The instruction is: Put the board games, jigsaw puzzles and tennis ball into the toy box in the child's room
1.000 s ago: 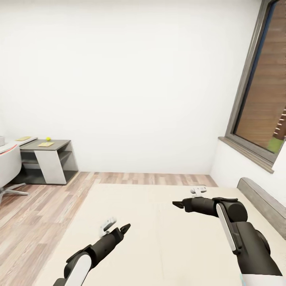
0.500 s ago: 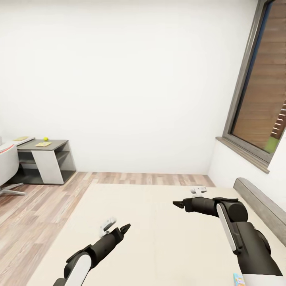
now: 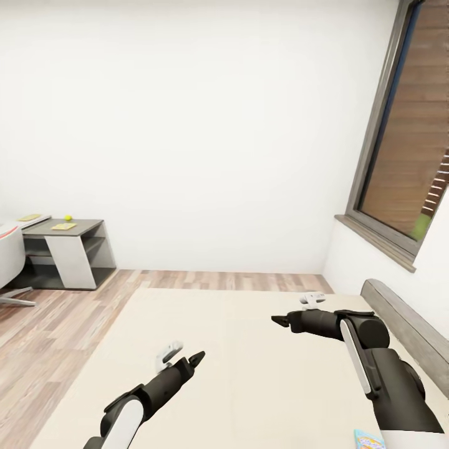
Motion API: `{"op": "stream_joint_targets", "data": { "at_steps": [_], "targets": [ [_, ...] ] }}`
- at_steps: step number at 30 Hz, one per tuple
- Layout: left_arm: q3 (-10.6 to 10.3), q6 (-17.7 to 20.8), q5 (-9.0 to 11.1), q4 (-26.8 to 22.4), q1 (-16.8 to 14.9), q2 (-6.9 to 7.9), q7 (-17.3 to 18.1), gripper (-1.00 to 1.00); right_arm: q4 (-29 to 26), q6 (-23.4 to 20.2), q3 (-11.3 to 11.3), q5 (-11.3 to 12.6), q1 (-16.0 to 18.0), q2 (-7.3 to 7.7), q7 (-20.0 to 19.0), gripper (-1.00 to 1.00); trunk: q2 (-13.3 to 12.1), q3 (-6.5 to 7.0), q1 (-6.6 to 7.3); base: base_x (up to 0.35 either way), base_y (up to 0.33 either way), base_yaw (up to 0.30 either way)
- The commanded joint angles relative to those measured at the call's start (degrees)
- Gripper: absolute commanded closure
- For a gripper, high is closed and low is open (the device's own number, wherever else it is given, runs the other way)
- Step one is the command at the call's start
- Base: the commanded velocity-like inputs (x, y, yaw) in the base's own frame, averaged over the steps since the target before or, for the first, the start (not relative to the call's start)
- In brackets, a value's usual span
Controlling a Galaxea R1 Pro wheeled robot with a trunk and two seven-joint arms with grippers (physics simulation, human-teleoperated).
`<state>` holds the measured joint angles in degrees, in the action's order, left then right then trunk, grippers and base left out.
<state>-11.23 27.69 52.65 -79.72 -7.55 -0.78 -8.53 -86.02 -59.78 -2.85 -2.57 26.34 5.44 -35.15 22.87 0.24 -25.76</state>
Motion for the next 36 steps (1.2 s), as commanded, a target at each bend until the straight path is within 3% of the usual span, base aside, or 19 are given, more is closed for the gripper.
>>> {"op": "stream_joint_targets", "data": {
  "at_steps": [1, 15, 36],
  "targets": [
    [-0.02, 0.17, 0.61, -0.08, -0.01, -0.01, -0.53, -1.00, -0.02, -0.22, -0.05, -0.27, 0.02, 0.01, -0.36, -1.00, 0.05, -0.03, -0.02, 0.000, -0.135, 0.000],
    [-0.02, 0.17, 0.61, -0.08, -0.01, 0.02, -0.53, -1.00, -0.09, -0.22, -0.05, -0.18, 0.02, -0.10, -0.36, -1.00, 0.05, -0.03, -0.02, 0.000, -0.114, -0.071],
    [-0.02, 0.17, 0.61, -0.08, -0.01, 0.07, -0.54, -1.00, -0.11, -0.22, -0.05, -0.22, 0.02, -0.08, -0.36, -1.00, 0.05, -0.03, -0.02, 0.000, -0.018, -0.021]
  ]
}}
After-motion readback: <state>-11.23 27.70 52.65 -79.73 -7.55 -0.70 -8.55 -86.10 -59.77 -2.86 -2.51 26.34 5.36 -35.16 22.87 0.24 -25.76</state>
